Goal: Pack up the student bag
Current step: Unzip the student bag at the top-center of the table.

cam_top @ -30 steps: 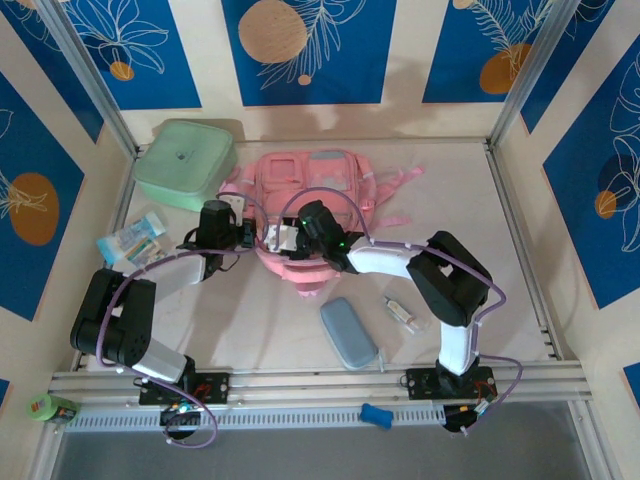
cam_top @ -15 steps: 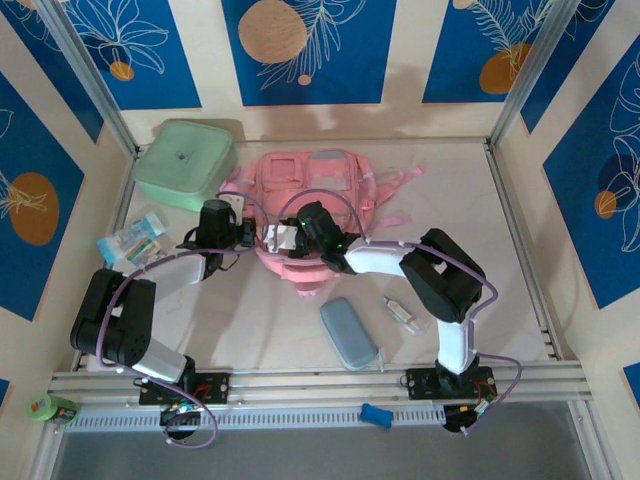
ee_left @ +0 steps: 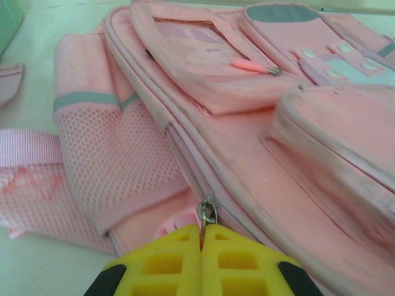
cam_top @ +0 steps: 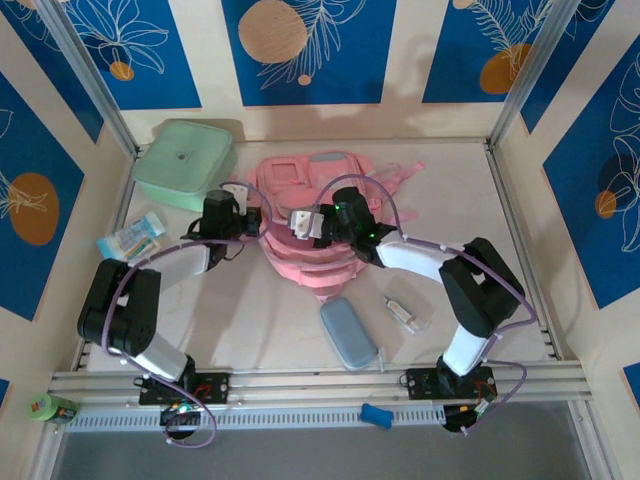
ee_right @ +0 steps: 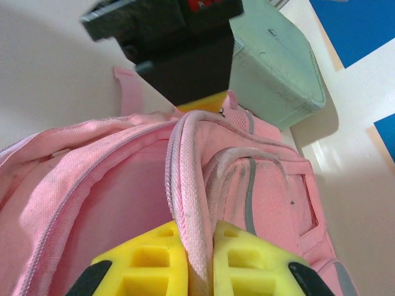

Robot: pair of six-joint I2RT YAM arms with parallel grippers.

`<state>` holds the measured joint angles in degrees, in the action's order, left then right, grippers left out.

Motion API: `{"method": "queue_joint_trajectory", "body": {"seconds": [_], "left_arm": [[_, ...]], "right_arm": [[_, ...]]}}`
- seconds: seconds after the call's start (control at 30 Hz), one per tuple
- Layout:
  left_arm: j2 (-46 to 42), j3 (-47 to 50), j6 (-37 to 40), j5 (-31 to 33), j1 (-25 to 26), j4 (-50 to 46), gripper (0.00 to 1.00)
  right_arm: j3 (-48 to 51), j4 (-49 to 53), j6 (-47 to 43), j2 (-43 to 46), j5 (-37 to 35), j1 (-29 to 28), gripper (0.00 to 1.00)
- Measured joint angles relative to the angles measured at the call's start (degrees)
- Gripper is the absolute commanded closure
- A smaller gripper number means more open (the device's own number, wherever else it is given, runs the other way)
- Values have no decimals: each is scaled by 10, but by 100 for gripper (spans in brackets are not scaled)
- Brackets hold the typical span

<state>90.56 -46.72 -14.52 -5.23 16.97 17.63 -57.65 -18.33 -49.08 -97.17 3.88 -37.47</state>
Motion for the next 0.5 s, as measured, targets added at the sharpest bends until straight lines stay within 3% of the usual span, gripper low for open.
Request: {"method": "queue_joint_trajectory", "body": {"seconds": [0.1, 0.23, 0.33, 0.37, 0.4, 0.5], "left_arm": [[29, -23, -9, -6, -2, 2, 100], [38, -30, -23, -20, -7, 7, 100], [37, -30, -29, -22, -11, 0, 70], [34, -29, -32, -22, -13, -9, 62], [28, -28, -33, -22, -15, -19, 58], [-20, -6, -48, -18, -19, -45, 50]], "right_arm": [[10, 0, 7, 13, 7, 6, 99], [11, 6, 22, 15, 1, 3, 71], [12, 15, 42, 19, -15, -6, 57], [13, 19, 54, 24, -20, -9, 45], [13, 24, 71, 29, -23, -12, 27], [9, 74, 144, 64, -33, -21, 1]]}}
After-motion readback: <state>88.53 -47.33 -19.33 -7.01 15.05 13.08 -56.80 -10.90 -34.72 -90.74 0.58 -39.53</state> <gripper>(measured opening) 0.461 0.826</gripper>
